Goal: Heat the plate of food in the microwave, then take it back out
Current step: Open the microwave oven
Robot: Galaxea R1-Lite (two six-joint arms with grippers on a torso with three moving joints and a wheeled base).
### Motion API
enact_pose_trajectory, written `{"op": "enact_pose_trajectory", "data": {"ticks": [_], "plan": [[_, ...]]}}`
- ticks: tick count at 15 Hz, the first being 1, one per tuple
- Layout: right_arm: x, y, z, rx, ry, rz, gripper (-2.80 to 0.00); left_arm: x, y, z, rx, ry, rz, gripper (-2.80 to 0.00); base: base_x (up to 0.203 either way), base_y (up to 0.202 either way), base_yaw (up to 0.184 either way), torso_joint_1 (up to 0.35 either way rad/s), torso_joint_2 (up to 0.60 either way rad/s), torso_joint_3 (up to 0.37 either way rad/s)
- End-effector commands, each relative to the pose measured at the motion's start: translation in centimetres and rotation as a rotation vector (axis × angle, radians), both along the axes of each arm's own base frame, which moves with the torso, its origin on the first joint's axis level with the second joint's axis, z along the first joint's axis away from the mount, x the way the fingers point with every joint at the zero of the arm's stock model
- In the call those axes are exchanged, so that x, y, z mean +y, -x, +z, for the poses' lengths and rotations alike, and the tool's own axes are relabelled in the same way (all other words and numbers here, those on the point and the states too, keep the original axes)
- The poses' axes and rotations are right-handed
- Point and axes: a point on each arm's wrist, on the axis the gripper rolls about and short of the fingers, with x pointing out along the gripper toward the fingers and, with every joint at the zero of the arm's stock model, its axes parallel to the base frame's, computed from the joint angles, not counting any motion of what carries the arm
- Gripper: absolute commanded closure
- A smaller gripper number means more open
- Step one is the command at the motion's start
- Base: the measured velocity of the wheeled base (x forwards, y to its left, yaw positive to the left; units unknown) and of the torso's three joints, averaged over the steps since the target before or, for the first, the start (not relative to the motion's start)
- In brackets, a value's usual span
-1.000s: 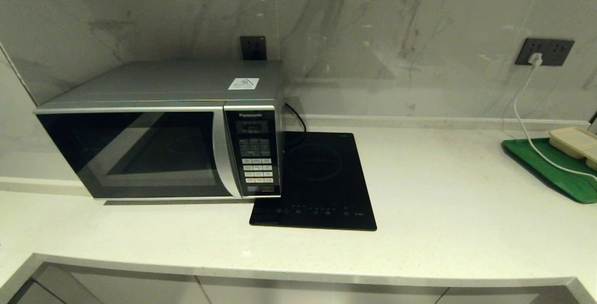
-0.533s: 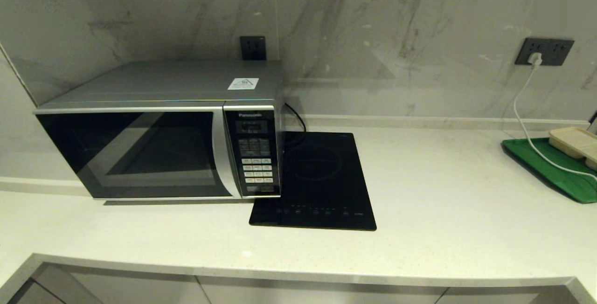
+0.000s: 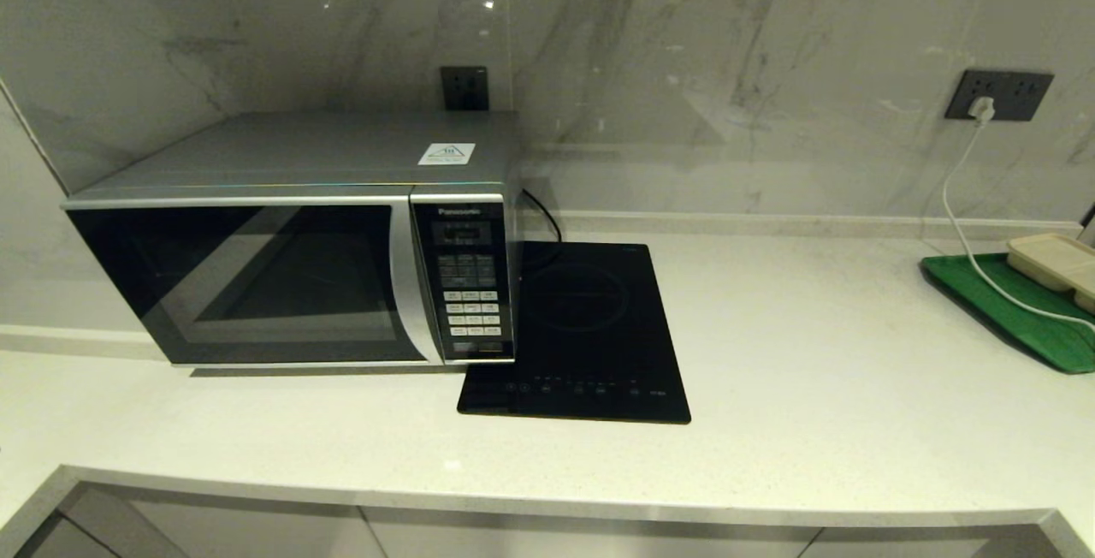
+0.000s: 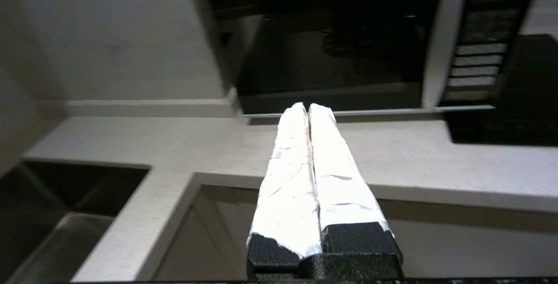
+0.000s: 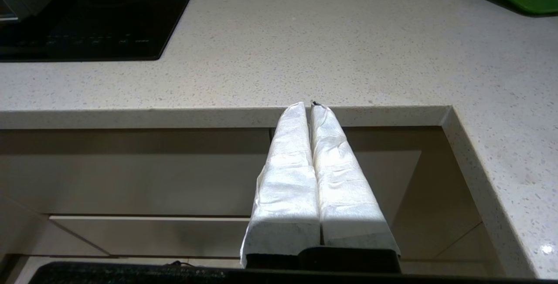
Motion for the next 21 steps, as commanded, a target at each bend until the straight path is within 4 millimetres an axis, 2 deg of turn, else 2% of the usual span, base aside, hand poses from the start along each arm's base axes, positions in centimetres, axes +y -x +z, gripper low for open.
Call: {"op": "enact_pose_trajectory", "data": {"ticks": [1, 4, 7, 9, 11, 15, 18, 19, 20, 21], "plan": [[0.0, 0.0, 0.0, 0.001, -0.002, -0.002, 0.00, -0.3, 0.8, -4.0, -0.026, -0.018, -0.147, 0.00, 0.000, 0.000, 0.000, 0.000, 0.00, 0.000], [0.0, 0.0, 0.0, 0.001, 0.000, 0.000, 0.00, -0.4, -2.0, -8.7, 0.093, -0.009, -0.230, 0.00, 0.000, 0.000, 0.000, 0.000, 0.00, 0.000], [0.0, 0.0, 0.0, 0.001, 0.000, 0.000, 0.00, -0.4, -4.1, -12.6, 0.112, 0.022, -0.204, 0.00, 0.000, 0.000, 0.000, 0.000, 0.00, 0.000], [0.0, 0.0, 0.0, 0.001, 0.000, 0.000, 0.00, -0.3, -4.0, -12.1, 0.080, 0.111, -0.177, 0.00, 0.000, 0.000, 0.000, 0.000, 0.00, 0.000], [0.0, 0.0, 0.0, 0.001, -0.001, 0.000, 0.00, -0.3, -4.0, -12.1, 0.080, 0.058, -0.179, 0.00, 0.000, 0.000, 0.000, 0.000, 0.00, 0.000], [0.0, 0.0, 0.0, 0.001, -0.001, -0.001, 0.00, -0.3, -4.0, -12.1, 0.080, 0.062, -0.176, 0.00, 0.000, 0.000, 0.000, 0.000, 0.00, 0.000], [0.0, 0.0, 0.0, 0.001, -0.002, 0.000, 0.00, -0.3, -4.0, -12.0, 0.073, 0.121, -0.174, 0.00, 0.000, 0.000, 0.000, 0.000, 0.00, 0.000], [0.0, 0.0, 0.0, 0.001, -0.002, 0.000, 0.00, -0.3, -3.7, -11.1, 0.047, 0.122, -0.183, 0.00, 0.000, 0.000, 0.000, 0.000, 0.00, 0.000], [0.0, 0.0, 0.0, 0.001, -0.002, 0.000, 0.00, -0.3, -3.2, -9.2, 0.006, 0.117, -0.202, 0.00, 0.000, 0.000, 0.000, 0.000, 0.00, 0.000], [0.0, 0.0, 0.0, 0.001, 0.000, 0.000, 0.00, -0.4, -2.6, -6.5, -0.026, 0.116, -0.226, 0.00, 0.000, 0.000, 0.000, 0.000, 0.00, 0.000]]}}
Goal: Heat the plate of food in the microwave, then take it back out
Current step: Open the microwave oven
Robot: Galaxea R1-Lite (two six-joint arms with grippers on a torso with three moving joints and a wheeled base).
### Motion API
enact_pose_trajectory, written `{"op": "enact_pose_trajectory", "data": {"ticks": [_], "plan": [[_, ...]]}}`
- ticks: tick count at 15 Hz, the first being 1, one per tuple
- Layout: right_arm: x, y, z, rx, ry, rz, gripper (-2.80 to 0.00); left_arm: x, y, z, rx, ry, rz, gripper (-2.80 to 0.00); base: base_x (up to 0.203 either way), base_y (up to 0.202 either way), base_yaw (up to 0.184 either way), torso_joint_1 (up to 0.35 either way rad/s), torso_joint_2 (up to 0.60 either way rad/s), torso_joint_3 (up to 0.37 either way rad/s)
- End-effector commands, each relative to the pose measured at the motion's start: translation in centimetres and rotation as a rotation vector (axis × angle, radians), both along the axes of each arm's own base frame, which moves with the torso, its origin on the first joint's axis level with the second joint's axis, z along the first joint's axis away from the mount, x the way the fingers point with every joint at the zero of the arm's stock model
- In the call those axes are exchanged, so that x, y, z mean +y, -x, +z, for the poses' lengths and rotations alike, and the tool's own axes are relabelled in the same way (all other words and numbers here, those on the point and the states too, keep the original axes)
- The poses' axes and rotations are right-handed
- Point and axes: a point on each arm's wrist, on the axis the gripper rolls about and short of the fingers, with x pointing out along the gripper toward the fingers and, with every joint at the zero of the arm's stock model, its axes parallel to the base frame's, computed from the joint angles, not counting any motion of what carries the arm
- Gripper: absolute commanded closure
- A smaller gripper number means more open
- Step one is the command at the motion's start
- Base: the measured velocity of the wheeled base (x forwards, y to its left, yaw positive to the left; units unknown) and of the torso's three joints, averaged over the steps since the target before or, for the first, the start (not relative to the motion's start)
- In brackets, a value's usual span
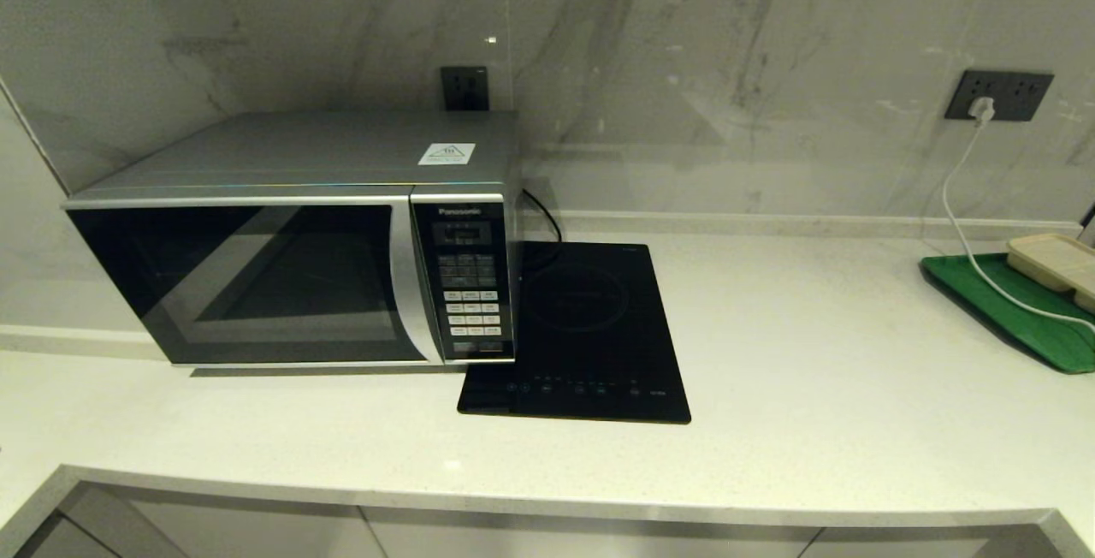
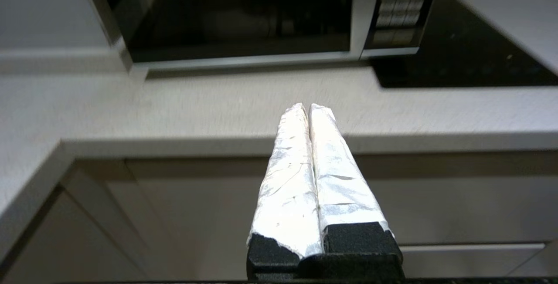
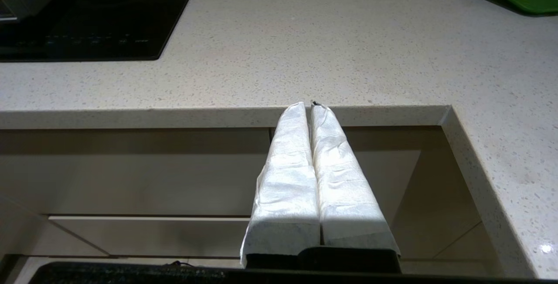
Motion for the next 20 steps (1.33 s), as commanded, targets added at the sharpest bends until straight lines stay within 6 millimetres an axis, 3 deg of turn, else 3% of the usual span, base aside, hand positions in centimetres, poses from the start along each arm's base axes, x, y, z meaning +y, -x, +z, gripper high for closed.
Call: {"op": "enact_pose_trajectory", "data": {"ticks": [1, 2, 4, 8, 11, 12, 16, 20], "plan": [[0.0, 0.0, 0.0, 0.001, -0.001, 0.000, 0.00, -0.1, 1.2, 6.3, -0.067, 0.012, -0.040, 0.00, 0.000, 0.000, 0.000, 0.000, 0.00, 0.000], [0.0, 0.0, 0.0, 0.001, -0.001, 0.000, 0.00, -0.1, 1.3, 9.3, -0.047, 0.033, -0.069, 0.00, 0.000, 0.000, 0.000, 0.000, 0.00, 0.000], [0.0, 0.0, 0.0, 0.001, 0.000, 0.001, 0.00, -0.2, -0.9, 12.3, 0.134, 0.094, -0.143, 0.00, 0.000, 0.000, 0.000, 0.000, 0.00, 0.000], [0.0, 0.0, 0.0, 0.001, 0.000, 0.000, 0.00, -1.4, -5.8, 13.2, 0.554, 0.393, -0.465, 0.00, 0.000, 0.000, 0.000, 0.000, 0.00, 0.000], [0.0, 0.0, 0.0, 0.001, 0.000, 0.000, 0.00, -3.1, -8.9, 12.7, 0.721, 0.498, -0.646, 0.00, 0.000, 0.000, 0.000, 0.000, 0.00, 0.000], [0.0, 0.0, 0.0, 0.001, 0.000, 0.000, 0.00, -3.6, -10.2, 12.4, 0.742, 0.509, -0.678, -2.80, 0.000, 0.000, 0.000, 0.000, 0.00, 0.000], [0.0, 0.0, 0.0, 0.001, -0.001, 0.000, 0.00, -4.7, -15.7, 10.5, 0.740, 0.550, -0.802, -2.80, 0.000, 0.000, 0.000, 0.000, 0.00, 0.000], [0.0, 0.0, 0.0, 0.001, -0.001, 0.000, 0.00, -0.2, -22.9, 8.0, 0.638, 0.591, -0.912, -2.80, 0.000, 0.000, 0.000, 0.000, 0.00, 0.000]]}}
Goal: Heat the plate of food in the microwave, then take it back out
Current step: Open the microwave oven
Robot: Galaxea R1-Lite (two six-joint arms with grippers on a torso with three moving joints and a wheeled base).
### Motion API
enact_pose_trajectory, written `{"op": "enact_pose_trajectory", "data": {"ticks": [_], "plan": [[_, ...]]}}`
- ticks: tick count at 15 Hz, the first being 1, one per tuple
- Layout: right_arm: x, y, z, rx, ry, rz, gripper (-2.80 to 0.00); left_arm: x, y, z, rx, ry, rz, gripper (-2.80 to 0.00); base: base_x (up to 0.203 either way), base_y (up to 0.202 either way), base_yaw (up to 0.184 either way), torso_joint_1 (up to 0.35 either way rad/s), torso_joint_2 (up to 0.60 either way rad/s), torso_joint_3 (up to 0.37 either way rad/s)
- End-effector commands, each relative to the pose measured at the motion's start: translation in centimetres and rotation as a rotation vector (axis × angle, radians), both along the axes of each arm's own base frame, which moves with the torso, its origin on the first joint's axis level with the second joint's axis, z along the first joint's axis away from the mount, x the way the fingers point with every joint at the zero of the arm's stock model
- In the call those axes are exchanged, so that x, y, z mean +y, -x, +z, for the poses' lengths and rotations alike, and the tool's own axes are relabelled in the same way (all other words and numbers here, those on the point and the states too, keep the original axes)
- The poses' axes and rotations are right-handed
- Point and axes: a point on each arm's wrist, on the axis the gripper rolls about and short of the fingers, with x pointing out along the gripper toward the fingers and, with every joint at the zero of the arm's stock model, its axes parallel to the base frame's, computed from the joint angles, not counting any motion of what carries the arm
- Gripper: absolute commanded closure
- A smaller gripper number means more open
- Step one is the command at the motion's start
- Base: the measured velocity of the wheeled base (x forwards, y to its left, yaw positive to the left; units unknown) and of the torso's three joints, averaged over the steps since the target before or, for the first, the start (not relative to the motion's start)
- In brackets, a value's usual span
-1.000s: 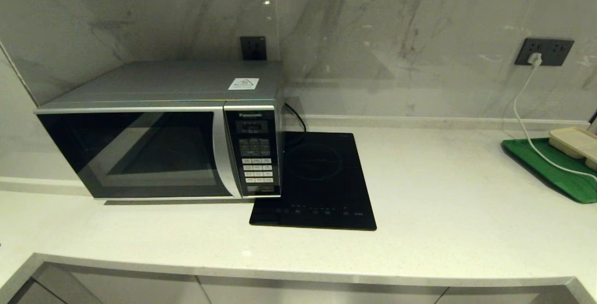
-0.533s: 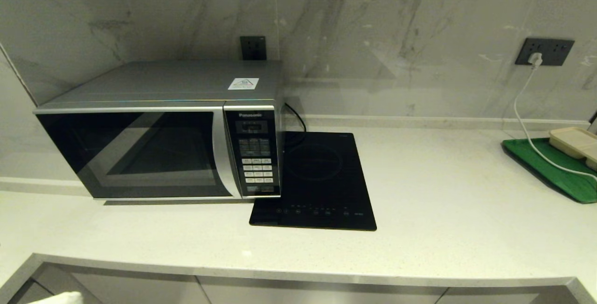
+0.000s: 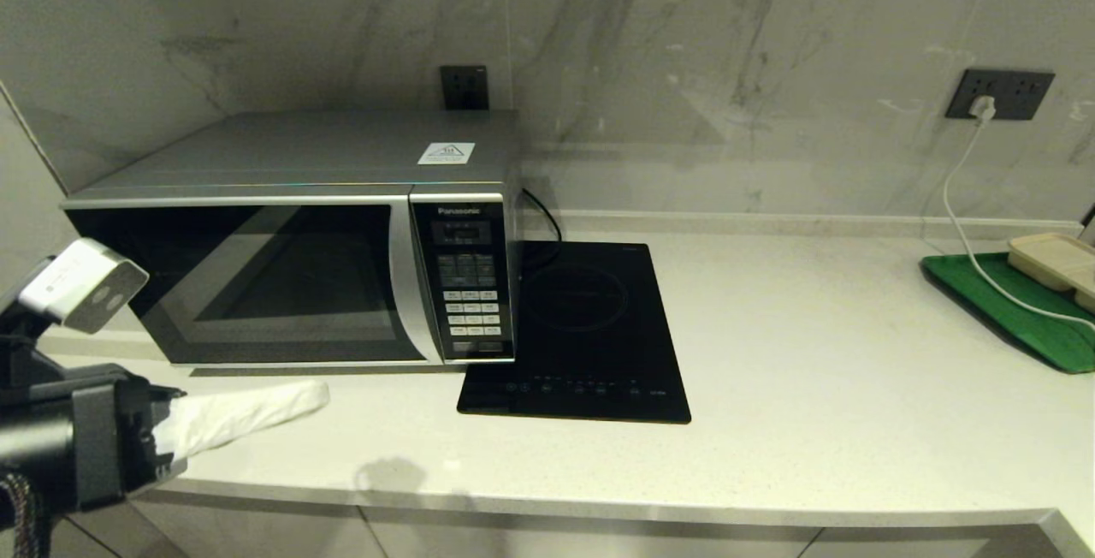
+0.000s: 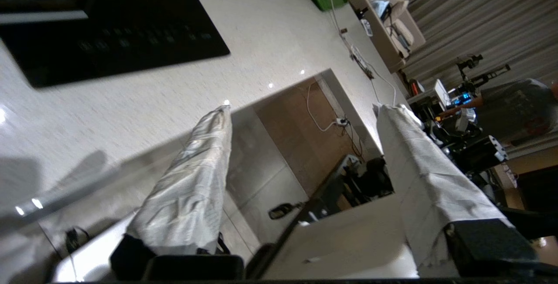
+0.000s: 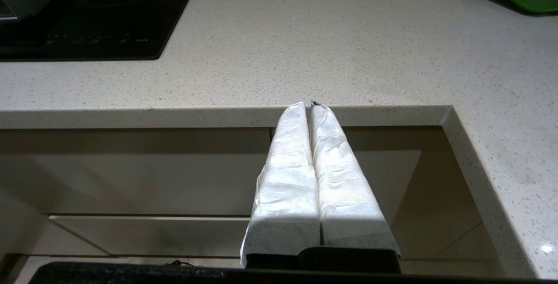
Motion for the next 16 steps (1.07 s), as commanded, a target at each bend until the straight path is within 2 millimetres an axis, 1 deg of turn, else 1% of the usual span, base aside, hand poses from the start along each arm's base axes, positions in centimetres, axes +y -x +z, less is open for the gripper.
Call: {"op": "enact_pose_trajectory", "data": {"ticks": [1, 3, 5, 6, 7, 9, 11, 12, 13, 14, 16], "plan": [[0.0, 0.0, 0.0, 0.001, 0.000, -0.001, 0.00, 3.6, -5.5, -3.7, 0.023, 0.059, -0.049, -2.80, 0.000, 0.000, 0.000, 0.000, 0.00, 0.000], [0.0, 0.0, 0.0, 0.001, 0.000, 0.000, 0.00, 6.4, -8.4, -6.6, -0.046, 0.073, -0.073, -2.80, 0.000, 0.000, 0.000, 0.000, 0.00, 0.000], [0.0, 0.0, 0.0, 0.001, -0.001, 0.000, 0.00, 8.4, -10.6, -9.1, -0.120, 0.070, -0.089, -2.80, 0.000, 0.000, 0.000, 0.000, 0.00, 0.000], [0.0, 0.0, 0.0, 0.001, 0.000, 0.000, 0.00, 9.0, -11.6, -9.7, -0.164, 0.062, -0.102, -2.80, 0.000, 0.000, 0.000, 0.000, 0.00, 0.000], [0.0, 0.0, 0.0, 0.001, -0.001, 0.000, 0.00, 9.2, -12.6, -9.6, -0.208, 0.051, -0.122, -2.80, 0.000, 0.000, 0.000, 0.000, 0.00, 0.000], [0.0, 0.0, 0.0, 0.001, -0.001, 0.000, 0.00, 8.1, -14.5, -9.3, -0.236, 0.039, -0.162, -2.80, 0.000, 0.000, 0.000, 0.000, 0.00, 0.000], [0.0, 0.0, 0.0, 0.001, 0.000, 0.000, 0.00, 6.2, -16.1, -9.2, -0.224, -0.009, -0.114, -2.80, 0.000, 0.000, 0.000, 0.000, 0.00, 0.000], [0.0, 0.0, 0.0, 0.001, 0.000, 0.000, 0.00, 4.9, -16.9, -9.2, -0.210, -0.034, -0.079, -2.80, 0.000, 0.000, 0.000, 0.000, 0.00, 0.000], [0.0, 0.0, 0.0, 0.001, 0.000, 0.000, 0.00, 3.9, -17.2, -9.3, -0.198, -0.039, -0.077, -2.80, 0.000, 0.000, 0.000, 0.000, 0.00, 0.000], [0.0, 0.0, 0.0, 0.001, -0.001, -0.001, 0.00, 3.5, -17.6, -9.2, -0.197, -0.037, -0.080, -2.80, 0.000, 0.000, 0.000, 0.000, 0.00, 0.000], [0.0, 0.0, 0.0, 0.001, 0.000, 0.000, 0.00, 3.5, -18.5, -8.9, -0.212, -0.036, -0.083, -2.80, 0.000, 0.000, 0.000, 0.000, 0.00, 0.000]]}}
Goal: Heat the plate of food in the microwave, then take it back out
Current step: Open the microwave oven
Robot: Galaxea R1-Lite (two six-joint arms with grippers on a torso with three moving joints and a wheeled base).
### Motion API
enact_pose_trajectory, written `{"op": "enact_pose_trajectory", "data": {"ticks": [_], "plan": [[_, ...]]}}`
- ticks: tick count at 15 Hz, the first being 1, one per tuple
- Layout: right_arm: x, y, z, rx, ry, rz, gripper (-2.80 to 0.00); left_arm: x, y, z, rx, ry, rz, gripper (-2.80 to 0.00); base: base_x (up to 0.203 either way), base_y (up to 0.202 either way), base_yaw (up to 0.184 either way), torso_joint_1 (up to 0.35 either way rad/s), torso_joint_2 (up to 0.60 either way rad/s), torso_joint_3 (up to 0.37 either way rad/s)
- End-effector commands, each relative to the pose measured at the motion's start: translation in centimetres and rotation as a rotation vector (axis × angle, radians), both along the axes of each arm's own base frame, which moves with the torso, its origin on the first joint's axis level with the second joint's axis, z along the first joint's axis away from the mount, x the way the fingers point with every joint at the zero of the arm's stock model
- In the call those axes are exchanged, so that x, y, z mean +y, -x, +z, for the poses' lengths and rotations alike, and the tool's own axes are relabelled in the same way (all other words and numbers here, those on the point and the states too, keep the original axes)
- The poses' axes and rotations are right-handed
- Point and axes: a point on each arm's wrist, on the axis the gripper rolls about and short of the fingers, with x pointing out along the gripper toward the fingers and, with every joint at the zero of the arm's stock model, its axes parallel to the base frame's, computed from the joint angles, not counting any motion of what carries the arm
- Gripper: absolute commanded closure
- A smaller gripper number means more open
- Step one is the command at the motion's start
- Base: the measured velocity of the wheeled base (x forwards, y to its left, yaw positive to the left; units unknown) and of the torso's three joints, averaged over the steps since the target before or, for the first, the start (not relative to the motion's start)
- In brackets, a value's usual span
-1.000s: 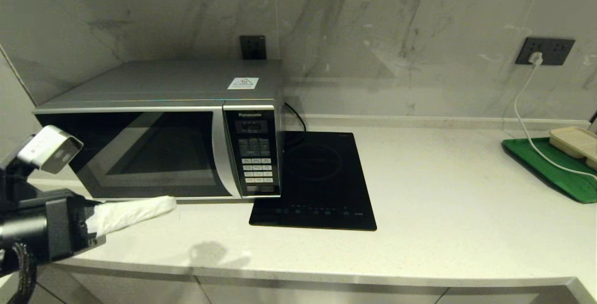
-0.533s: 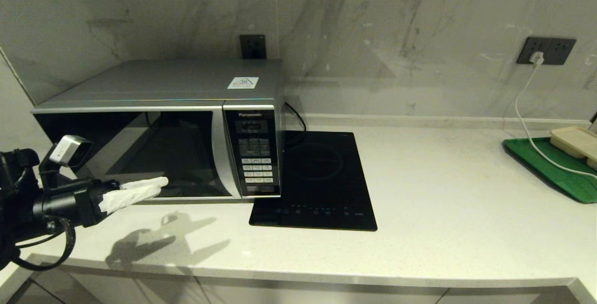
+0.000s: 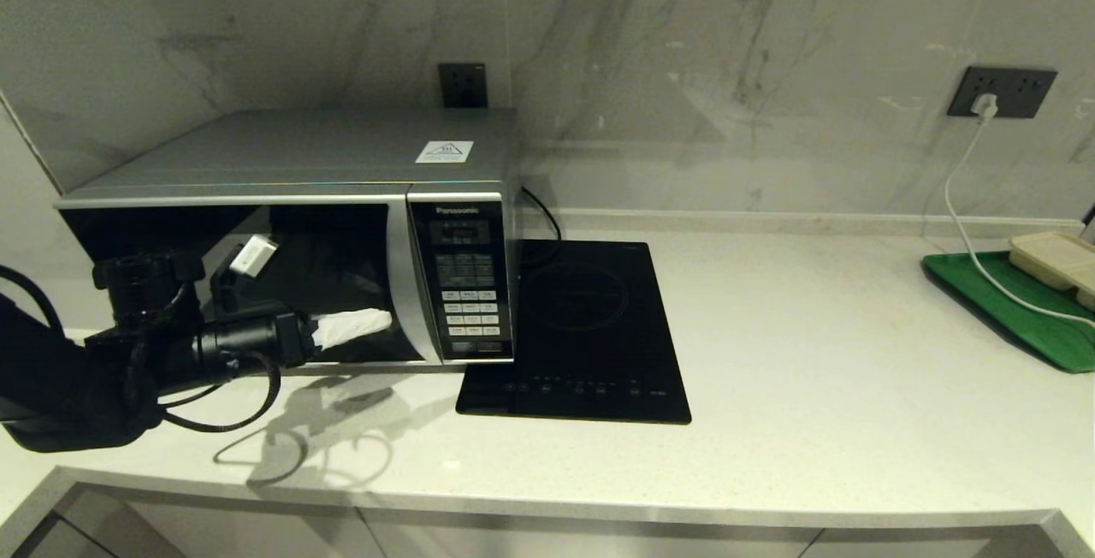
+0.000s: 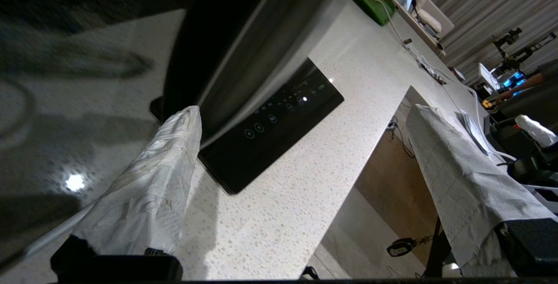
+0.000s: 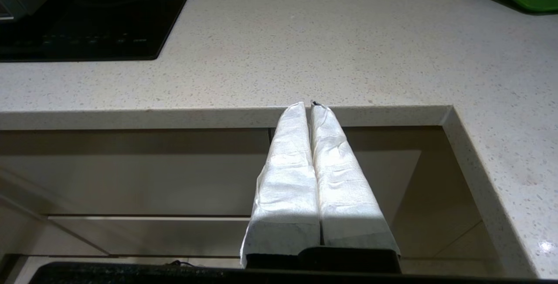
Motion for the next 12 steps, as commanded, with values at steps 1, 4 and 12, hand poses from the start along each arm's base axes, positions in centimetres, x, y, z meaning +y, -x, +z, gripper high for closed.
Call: {"op": "enact_pose_trajectory", "data": {"ticks": [1, 4, 12], "plan": [[0.0, 0.0, 0.0, 0.001, -0.001, -0.001, 0.00, -0.2, -1.0, 0.0, -0.015, 0.002, -0.015, -2.80, 0.000, 0.000, 0.000, 0.000, 0.00, 0.000], [0.0, 0.0, 0.0, 0.001, 0.000, 0.001, 0.00, -0.2, -1.1, 0.2, -0.026, 0.001, -0.017, -2.80, 0.000, 0.000, 0.000, 0.000, 0.00, 0.000], [0.0, 0.0, 0.0, 0.001, 0.000, 0.000, 0.00, -2.5, -1.6, 0.8, -0.070, -0.006, -0.084, -2.80, 0.000, 0.000, 0.000, 0.000, 0.00, 0.000]]}}
